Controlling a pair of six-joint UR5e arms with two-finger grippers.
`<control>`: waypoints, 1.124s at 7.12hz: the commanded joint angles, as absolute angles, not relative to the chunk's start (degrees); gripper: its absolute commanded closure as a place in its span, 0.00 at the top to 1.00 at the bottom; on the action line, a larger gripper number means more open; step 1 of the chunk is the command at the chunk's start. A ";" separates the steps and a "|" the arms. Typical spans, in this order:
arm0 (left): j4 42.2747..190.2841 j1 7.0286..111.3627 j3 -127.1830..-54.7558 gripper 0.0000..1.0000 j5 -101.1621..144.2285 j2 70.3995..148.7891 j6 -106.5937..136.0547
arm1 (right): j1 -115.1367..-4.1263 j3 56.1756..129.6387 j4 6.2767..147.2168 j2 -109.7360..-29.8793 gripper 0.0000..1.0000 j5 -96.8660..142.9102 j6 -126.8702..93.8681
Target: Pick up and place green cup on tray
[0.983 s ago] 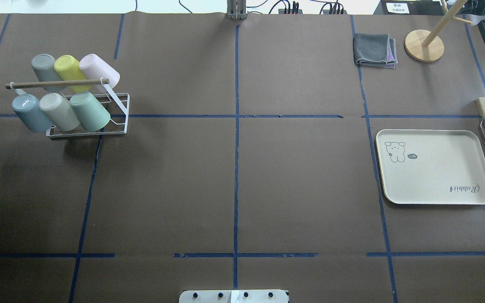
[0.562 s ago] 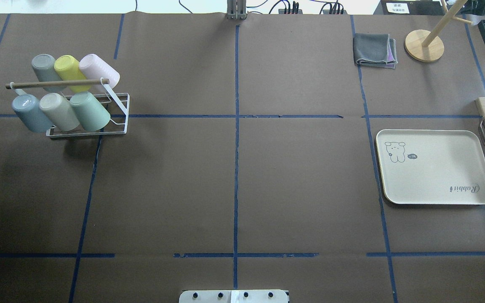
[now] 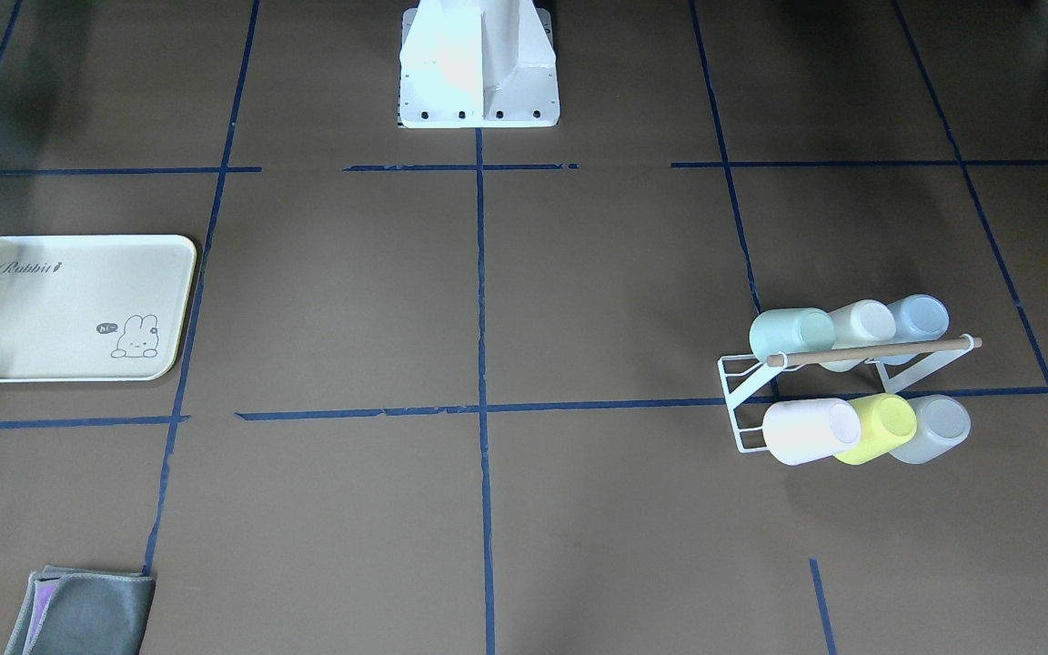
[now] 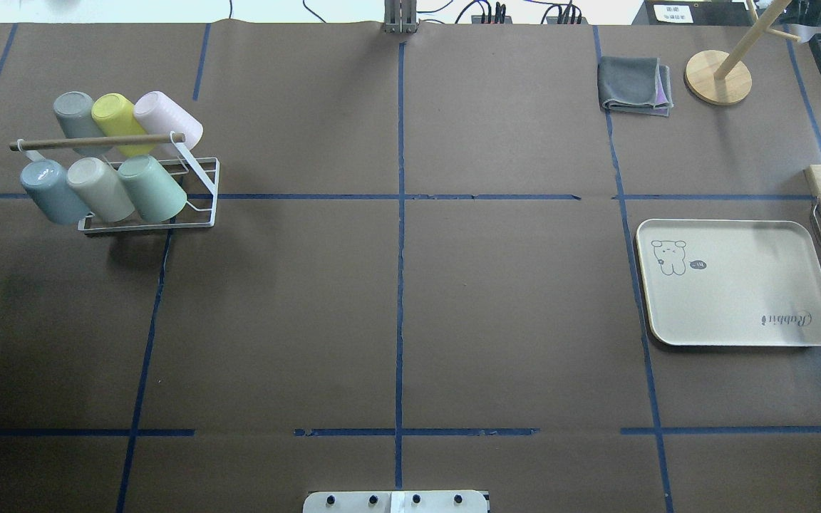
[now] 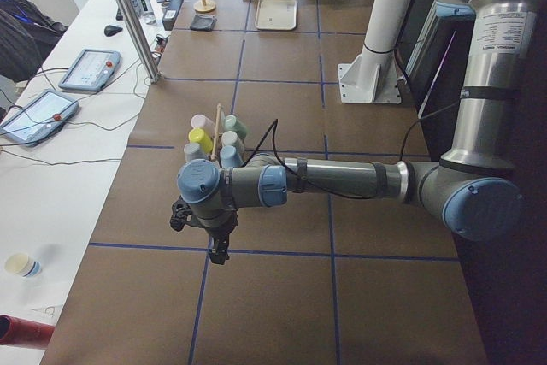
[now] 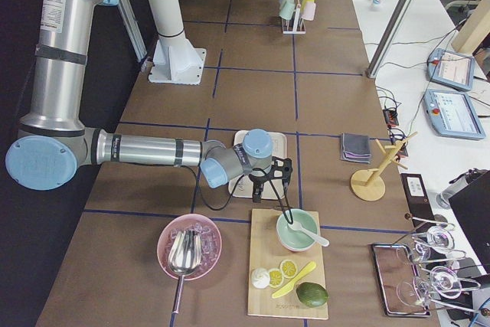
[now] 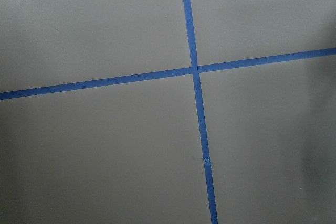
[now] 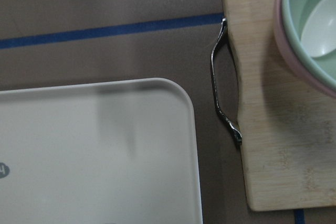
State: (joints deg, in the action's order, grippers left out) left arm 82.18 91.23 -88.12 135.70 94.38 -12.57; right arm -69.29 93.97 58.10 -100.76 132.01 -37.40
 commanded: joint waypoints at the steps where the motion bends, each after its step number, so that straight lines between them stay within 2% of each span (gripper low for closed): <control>1: 82.18 91.23 -88.15 1.00 135.70 94.31 -12.57 | -65.49 92.56 57.48 -100.55 1.00 129.20 -38.58; 4: 82.27 91.23 -88.15 1.00 135.70 94.39 -12.57 | -63.64 91.32 57.48 -100.37 0.98 129.38 -39.11; 5: 82.27 91.23 -88.15 1.00 135.70 94.39 -12.57 | -63.20 90.97 57.39 -100.37 0.84 129.38 -38.94; 6: 82.27 91.23 -88.15 1.00 135.70 94.48 -12.57 | -63.02 90.88 57.39 -100.37 0.77 129.37 -38.67; 8: 82.18 91.23 -88.07 1.00 135.70 94.74 -12.57 | -61.35 90.18 57.48 -100.11 0.77 129.37 -38.50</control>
State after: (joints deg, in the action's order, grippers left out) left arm 82.21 91.23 -88.14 135.70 94.57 -12.57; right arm -62.07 90.55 57.45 -100.23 129.34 -38.67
